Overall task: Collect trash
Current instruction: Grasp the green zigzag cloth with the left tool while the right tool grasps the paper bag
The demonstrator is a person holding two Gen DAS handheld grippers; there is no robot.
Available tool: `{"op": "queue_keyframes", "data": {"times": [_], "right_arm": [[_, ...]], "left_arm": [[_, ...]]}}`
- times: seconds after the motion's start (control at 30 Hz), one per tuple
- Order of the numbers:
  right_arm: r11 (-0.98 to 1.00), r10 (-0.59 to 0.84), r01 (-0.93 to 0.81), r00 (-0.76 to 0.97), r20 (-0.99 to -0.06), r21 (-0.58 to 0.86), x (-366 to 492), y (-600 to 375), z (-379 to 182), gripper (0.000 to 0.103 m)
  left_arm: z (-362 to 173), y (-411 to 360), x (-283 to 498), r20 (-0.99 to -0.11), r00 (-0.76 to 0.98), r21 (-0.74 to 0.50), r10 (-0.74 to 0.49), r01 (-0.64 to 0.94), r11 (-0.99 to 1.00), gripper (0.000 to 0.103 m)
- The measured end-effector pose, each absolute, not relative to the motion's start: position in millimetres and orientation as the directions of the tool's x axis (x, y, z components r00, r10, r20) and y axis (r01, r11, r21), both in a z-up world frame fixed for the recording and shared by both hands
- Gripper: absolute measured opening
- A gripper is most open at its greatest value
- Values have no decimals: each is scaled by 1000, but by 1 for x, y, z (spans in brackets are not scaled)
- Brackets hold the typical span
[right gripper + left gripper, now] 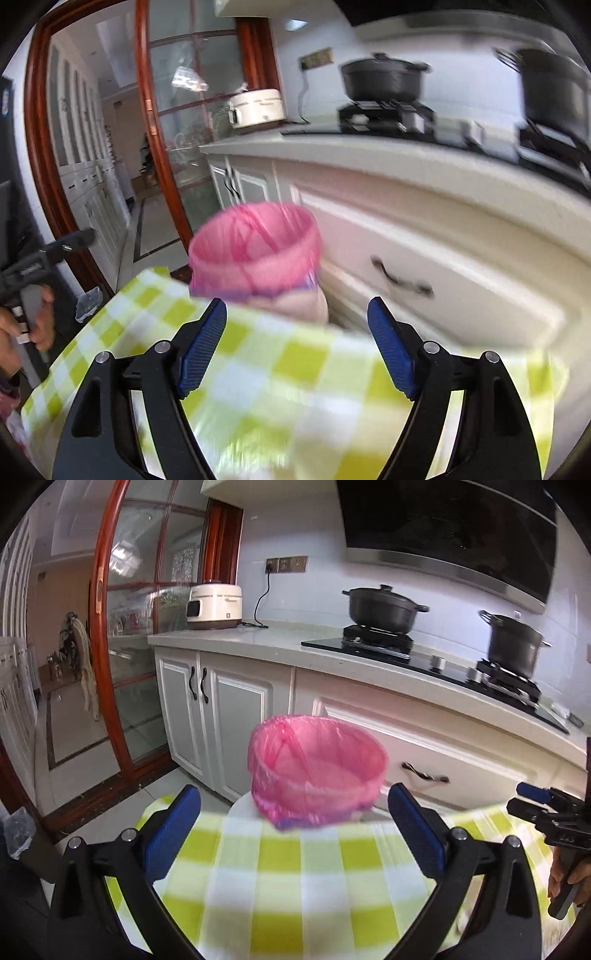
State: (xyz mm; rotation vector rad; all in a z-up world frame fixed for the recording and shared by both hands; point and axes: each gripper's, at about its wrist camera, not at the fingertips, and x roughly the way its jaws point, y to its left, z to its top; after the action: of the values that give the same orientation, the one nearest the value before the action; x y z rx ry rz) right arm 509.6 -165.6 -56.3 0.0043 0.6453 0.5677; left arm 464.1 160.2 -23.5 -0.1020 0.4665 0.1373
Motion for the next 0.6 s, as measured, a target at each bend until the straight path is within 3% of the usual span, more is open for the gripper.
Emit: {"op": "queue_keyframes", "data": {"times": [0.33, 0.6], "right_arm": [[863, 458, -478, 606, -651, 162, 418, -190, -112, 75], [863, 429, -488, 571, -700, 130, 389, -181, -136, 75]], "left_arm": [[-59, 127, 320, -523, 839, -59, 152, -213, 975, 98], [-97, 120, 262, -586, 796, -61, 151, -230, 971, 98]]}}
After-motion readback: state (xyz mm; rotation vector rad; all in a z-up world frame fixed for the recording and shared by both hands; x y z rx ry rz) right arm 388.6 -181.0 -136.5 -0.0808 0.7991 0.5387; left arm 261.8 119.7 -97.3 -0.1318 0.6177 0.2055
